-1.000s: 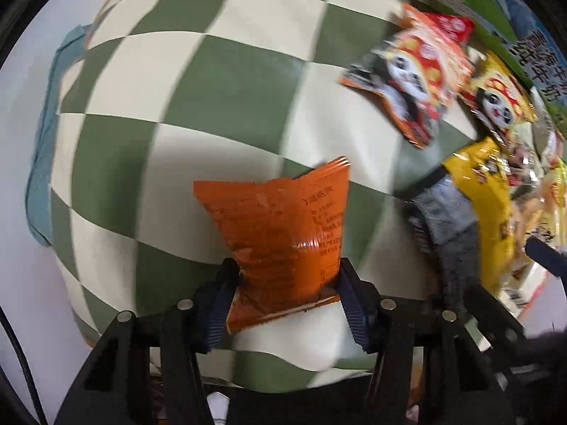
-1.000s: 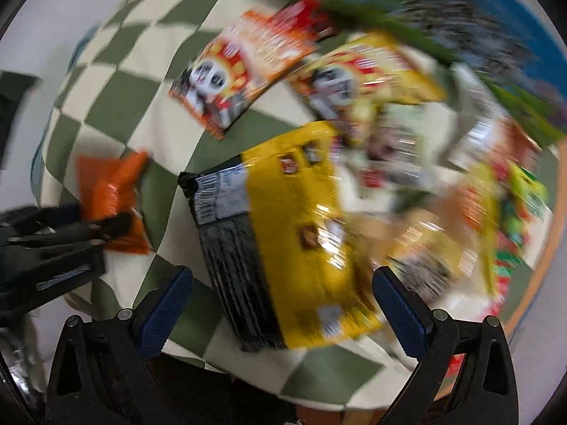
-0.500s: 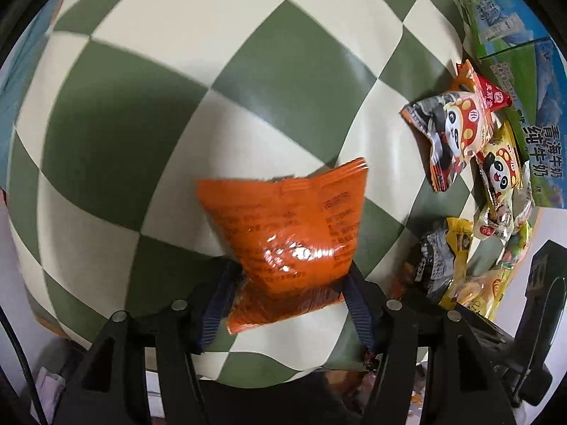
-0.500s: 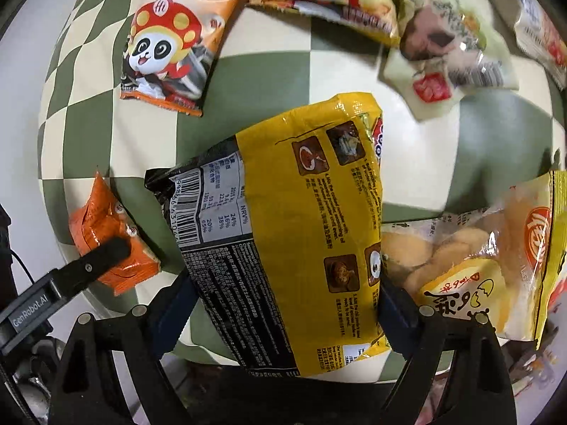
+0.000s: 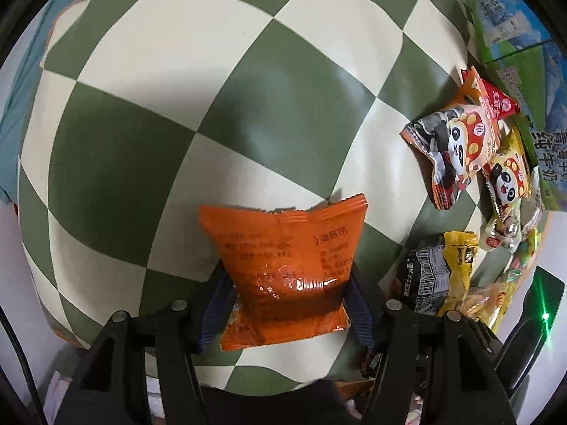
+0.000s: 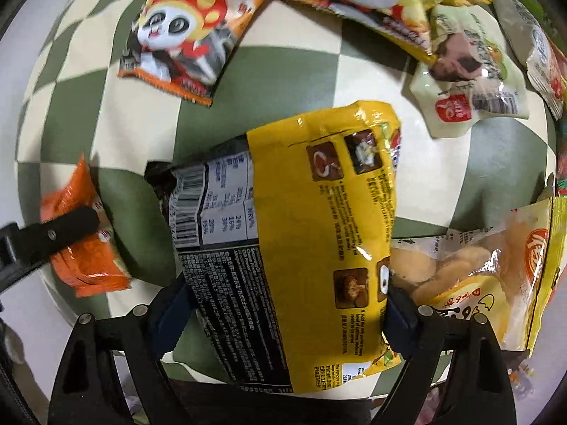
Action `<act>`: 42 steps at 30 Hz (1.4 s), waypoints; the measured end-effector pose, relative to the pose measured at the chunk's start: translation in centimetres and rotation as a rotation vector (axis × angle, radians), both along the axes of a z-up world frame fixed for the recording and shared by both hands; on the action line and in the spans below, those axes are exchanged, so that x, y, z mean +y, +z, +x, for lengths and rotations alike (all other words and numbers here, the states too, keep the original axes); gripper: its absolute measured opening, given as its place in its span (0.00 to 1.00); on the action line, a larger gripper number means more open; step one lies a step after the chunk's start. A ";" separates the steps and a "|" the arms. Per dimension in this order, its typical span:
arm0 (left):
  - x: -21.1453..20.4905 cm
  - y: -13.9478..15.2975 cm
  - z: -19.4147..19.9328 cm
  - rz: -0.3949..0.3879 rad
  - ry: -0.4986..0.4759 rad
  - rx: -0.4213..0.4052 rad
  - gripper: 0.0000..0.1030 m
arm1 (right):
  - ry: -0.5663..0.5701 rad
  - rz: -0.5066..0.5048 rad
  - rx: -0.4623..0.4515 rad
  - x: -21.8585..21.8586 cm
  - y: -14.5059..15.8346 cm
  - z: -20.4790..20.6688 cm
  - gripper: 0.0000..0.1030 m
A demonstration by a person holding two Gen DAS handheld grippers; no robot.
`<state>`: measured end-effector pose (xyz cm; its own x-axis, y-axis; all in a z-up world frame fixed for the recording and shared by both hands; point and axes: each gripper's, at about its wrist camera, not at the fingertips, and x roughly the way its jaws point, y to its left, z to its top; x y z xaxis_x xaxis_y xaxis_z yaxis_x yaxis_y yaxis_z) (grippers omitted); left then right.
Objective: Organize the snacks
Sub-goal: 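Carry both packets into the cardboard box and open both tools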
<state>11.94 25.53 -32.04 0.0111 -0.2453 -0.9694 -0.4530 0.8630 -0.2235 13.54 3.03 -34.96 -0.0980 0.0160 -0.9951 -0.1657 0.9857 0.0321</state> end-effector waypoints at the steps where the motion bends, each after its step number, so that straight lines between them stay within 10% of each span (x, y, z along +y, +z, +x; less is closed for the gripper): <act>1: -0.7 -0.3 -0.2 0.020 -0.009 -0.008 0.49 | 0.004 -0.007 -0.006 0.3 -0.6 -0.4 0.88; 18: -2.1 7.3 -1.4 0.122 -0.128 -0.213 0.40 | -0.134 0.252 -0.155 -5.0 10.0 -1.8 0.86; 30: -14.6 24.1 15.3 0.074 -0.256 -0.483 0.40 | -0.178 0.405 -0.377 -12.9 30.2 10.5 0.86; 42: -22.4 17.5 36.6 0.094 -0.394 -0.296 0.40 | -0.223 0.133 -0.289 -16.5 23.1 31.0 0.86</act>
